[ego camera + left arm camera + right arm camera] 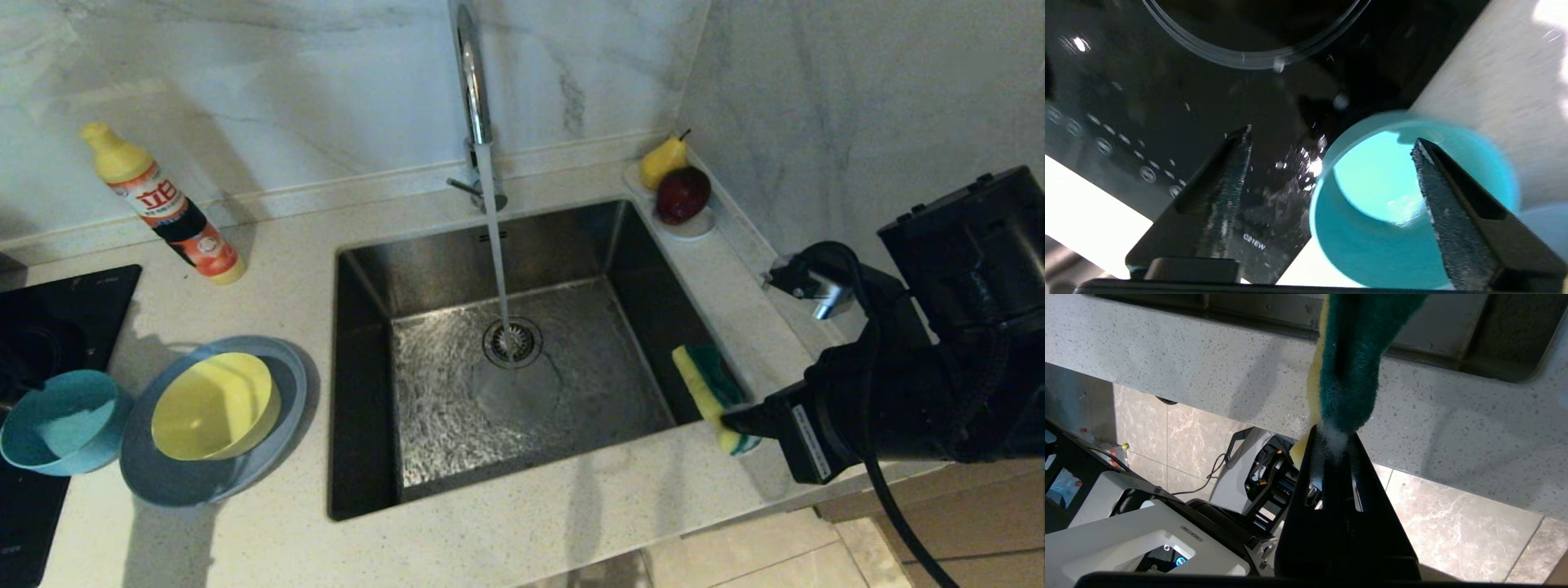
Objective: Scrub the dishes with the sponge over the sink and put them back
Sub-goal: Pick up a bowl and the sponge
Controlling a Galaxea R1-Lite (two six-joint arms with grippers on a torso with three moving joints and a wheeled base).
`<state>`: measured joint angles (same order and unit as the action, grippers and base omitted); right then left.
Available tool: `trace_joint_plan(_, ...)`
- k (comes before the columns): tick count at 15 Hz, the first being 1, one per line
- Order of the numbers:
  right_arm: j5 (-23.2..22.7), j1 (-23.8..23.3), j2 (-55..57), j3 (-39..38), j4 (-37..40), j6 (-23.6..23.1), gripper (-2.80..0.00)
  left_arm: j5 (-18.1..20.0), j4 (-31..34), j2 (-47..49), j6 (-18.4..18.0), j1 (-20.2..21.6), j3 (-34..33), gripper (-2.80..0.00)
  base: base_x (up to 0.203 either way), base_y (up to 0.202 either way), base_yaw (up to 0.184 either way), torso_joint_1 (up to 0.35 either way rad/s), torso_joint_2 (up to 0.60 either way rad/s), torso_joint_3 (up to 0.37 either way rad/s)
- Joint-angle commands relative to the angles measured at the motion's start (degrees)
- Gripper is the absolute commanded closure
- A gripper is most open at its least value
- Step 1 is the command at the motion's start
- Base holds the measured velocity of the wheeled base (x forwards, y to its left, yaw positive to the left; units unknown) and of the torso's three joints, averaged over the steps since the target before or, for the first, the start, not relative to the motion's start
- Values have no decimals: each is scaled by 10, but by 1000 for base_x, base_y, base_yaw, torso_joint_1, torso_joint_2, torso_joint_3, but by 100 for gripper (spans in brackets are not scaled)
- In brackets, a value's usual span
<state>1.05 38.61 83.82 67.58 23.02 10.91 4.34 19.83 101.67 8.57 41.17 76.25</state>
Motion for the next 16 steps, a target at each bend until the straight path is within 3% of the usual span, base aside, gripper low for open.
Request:
trace_joint_plan(1,0,0,2,2,2,1,0,12,1,12,0,6,-19,-280,0,0,0,0,0,0)
trace_joint_plan(16,-1,1,-6,8,2,2,0,13,-5,64,0,18,-35,-280,0,0,0,0,0,0)
